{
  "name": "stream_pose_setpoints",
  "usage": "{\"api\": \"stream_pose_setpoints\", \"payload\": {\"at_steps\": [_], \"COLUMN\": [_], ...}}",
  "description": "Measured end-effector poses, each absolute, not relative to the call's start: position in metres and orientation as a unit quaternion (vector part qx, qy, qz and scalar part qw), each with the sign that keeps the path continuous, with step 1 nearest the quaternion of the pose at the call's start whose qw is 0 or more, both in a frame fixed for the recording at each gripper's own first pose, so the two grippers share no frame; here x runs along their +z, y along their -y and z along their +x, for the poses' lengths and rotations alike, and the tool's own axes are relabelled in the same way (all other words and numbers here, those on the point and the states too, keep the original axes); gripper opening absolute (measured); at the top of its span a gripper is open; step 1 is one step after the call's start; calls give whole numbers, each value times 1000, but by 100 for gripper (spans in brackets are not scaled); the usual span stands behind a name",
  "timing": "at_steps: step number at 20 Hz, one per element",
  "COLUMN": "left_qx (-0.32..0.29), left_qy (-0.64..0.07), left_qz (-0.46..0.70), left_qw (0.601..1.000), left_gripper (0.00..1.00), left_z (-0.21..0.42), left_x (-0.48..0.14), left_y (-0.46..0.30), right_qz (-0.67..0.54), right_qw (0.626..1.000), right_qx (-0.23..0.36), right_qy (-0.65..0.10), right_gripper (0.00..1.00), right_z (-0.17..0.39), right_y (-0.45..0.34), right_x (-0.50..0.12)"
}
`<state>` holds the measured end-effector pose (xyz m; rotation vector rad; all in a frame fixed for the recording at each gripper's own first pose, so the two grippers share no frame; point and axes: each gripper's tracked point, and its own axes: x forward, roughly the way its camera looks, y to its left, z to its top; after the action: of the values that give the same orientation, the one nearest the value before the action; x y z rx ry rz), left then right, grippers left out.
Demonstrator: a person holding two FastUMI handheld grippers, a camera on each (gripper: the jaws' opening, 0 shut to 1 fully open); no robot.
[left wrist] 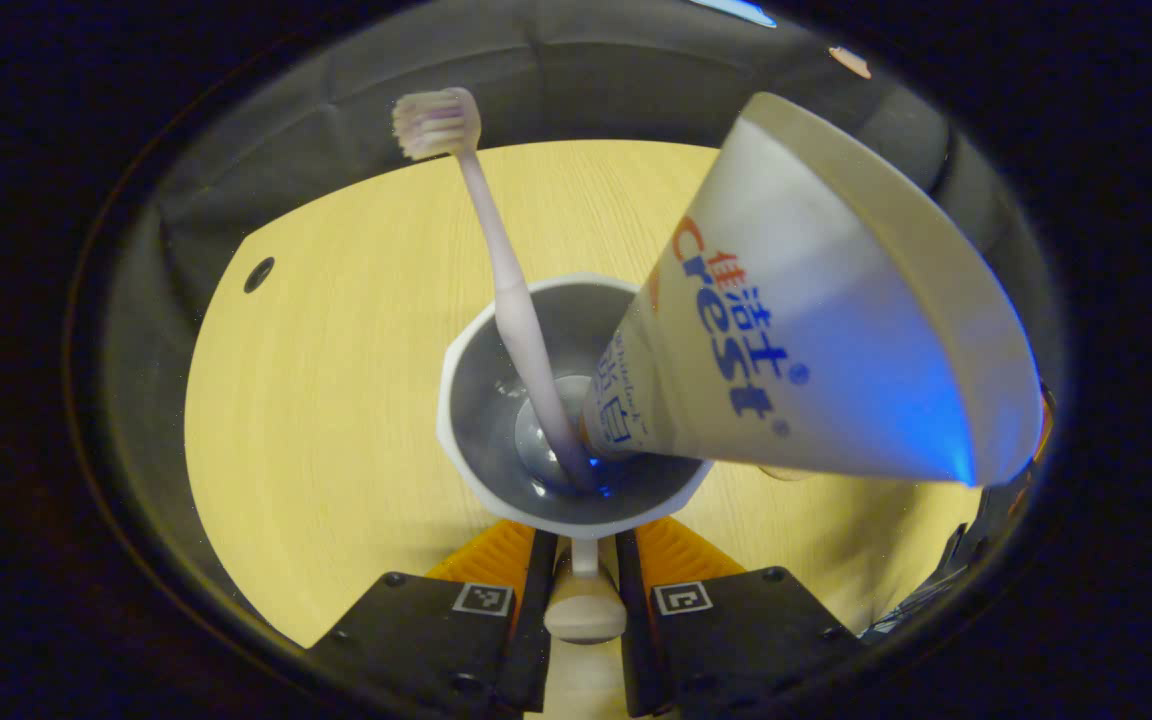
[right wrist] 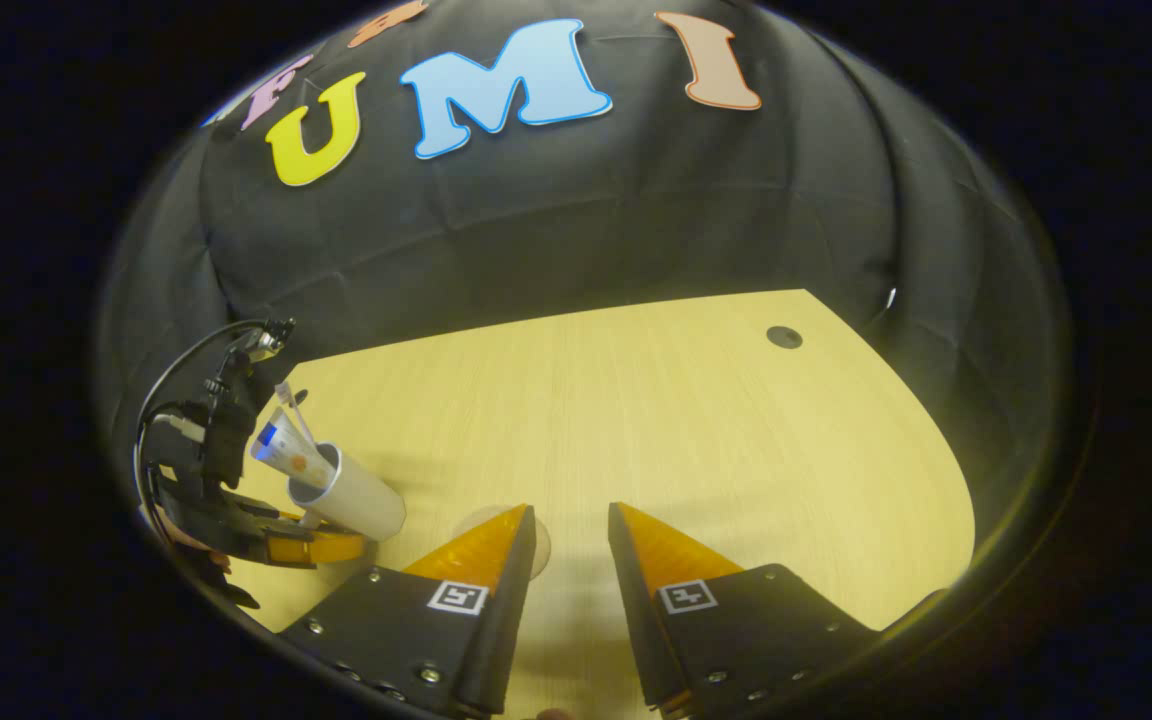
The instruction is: Put the toothbrush and toothpaste on the desktop into the cup, then pick up the cup and place it on the coaster on the desktop.
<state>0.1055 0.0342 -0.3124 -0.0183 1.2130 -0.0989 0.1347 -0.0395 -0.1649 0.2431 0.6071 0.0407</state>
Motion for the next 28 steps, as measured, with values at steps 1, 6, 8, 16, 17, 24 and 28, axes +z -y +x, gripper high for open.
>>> {"api": "stream_pose_setpoints", "payload": {"at_steps": [1,6,8,16,17,24,28], "left_qx": [-47,-76,-95,-142,-144,-139,-130], "left_qy": [-568,-536,-530,-534,-536,-556,-563], "left_qz": [-9,19,24,22,24,35,43], "left_qw": [822,841,843,833,832,819,815], "left_gripper": [42,42,37,37,37,37,37], "left_z": [105,115,116,121,122,130,127], "left_x": [-311,-280,-277,-286,-288,-300,-310], "left_y": [-31,1,22,69,71,57,56], "right_qz": [120,122,123,128,130,140,148], "right_qw": [947,949,950,951,950,948,947], "right_qx": [19,15,13,-2,-5,-17,-19], "right_qy": [-297,-289,-287,-282,-283,-284,-283], "right_gripper": [48,48,48,48,48,48,48], "right_z": [134,130,126,111,108,96,93], "right_y": [41,50,53,78,80,101,108], "right_x": [-163,-159,-157,-154,-156,-158,-157]}}
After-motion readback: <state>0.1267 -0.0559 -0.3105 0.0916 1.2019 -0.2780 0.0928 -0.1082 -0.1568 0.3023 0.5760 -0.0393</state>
